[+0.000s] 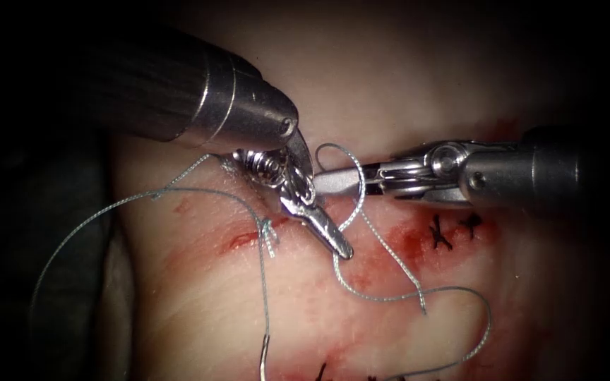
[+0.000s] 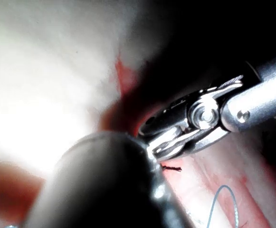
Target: Wound Closure
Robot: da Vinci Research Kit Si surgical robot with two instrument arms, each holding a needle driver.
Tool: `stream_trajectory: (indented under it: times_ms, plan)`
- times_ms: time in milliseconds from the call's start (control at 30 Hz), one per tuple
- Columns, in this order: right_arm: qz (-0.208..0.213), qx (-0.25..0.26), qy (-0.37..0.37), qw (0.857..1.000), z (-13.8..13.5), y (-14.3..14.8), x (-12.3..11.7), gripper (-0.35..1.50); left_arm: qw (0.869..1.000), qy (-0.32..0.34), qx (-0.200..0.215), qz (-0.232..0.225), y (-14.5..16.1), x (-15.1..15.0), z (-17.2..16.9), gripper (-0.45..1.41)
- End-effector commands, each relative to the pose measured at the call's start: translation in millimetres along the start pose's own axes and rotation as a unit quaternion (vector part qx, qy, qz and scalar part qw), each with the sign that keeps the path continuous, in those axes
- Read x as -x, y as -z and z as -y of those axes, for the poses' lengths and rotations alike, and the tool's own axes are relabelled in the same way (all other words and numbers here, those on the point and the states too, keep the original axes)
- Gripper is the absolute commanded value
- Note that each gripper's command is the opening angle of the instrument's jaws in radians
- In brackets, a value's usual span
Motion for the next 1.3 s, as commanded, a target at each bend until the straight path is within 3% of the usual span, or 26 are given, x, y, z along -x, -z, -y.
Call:
stream_trajectory:
  times_ms: [33,267,467,700,900,933,1300]
  plan:
    - [-0.011,-0.003,0.000,1.000,0.1,-1.2,-0.8,-0.35,1.000,0.000,-0.001,0.000,-0.4,-0.5,0.5,-0.45]
    - [-0.090,-0.051,-0.030,0.994,-0.9,-1.7,-2.0,-0.35,1.000,-0.002,-0.002,0.004,-0.2,-0.5,0.8,-0.45]
    - [-0.129,-0.063,-0.060,0.988,-1.6,-1.1,-1.7,-0.35,1.000,-0.004,-0.002,-0.001,0.9,-0.4,1.1,-0.45]
    - [-0.177,-0.138,-0.129,0.966,-2.6,-1.5,-0.3,-0.35,1.000,-0.004,-0.003,-0.011,0.7,-0.7,1.7,-0.45]
    - [-0.177,-0.187,-0.168,0.952,-2.8,-2.2,1.2,-0.35,1.000,0.013,-0.009,-0.020,0.6,-1.4,3.1,-0.45]
    - [-0.173,-0.215,-0.176,0.945,-2.7,-2.4,1.4,-0.35,0.999,0.023,-0.011,-0.022,0.6,-1.9,3.7,-0.45]
    - [-0.123,-0.284,-0.175,0.935,-1.7,-1.7,1.2,-0.35,0.998,0.049,-0.014,-0.027,1.4,-2.7,4.7,-0.45]
